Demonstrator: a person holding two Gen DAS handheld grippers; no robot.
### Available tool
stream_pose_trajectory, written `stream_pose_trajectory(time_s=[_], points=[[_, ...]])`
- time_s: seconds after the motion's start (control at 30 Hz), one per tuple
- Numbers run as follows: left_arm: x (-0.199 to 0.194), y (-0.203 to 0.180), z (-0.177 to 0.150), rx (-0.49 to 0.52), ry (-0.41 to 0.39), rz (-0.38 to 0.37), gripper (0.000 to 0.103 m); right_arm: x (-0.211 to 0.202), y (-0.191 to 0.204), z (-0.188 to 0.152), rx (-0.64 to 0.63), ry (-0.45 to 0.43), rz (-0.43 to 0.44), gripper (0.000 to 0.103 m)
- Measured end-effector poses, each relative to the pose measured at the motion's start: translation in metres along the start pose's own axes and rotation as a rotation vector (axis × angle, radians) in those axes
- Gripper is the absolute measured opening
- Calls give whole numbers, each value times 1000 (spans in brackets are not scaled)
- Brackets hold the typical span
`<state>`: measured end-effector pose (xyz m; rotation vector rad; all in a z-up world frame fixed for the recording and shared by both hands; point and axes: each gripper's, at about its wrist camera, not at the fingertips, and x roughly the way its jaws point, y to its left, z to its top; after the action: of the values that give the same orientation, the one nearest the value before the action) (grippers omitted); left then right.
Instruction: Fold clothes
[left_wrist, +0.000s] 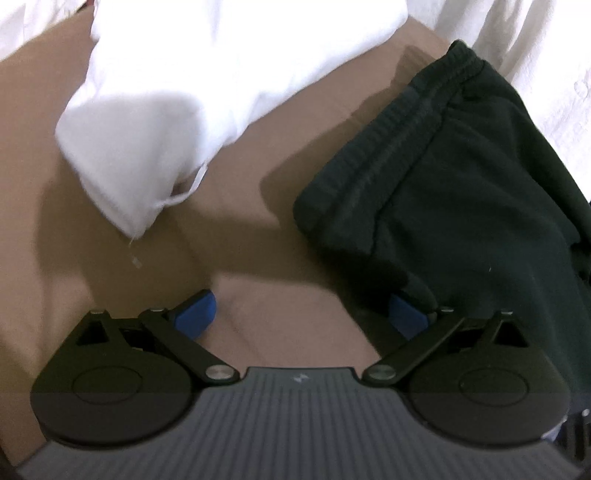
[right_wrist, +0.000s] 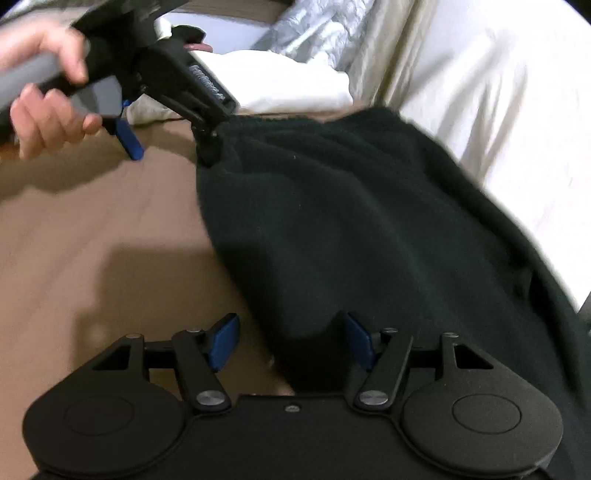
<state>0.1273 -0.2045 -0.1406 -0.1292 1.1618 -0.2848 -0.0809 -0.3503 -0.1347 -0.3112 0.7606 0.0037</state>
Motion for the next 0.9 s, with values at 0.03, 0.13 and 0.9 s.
stream_pose_trajectory(time_s=[0.03, 0.13, 0.9], points=[[0, -2, -1, -1, -17, -2, 102, 4, -2, 2, 11, -17, -36, 64], [-1, -6, 0, -18, -74, 5, 102, 7, -15, 2, 86, -77, -83, 64], [15, 28, 22, -268, 53, -305, 102, 20, -15, 3, 22, -79, -77, 25]])
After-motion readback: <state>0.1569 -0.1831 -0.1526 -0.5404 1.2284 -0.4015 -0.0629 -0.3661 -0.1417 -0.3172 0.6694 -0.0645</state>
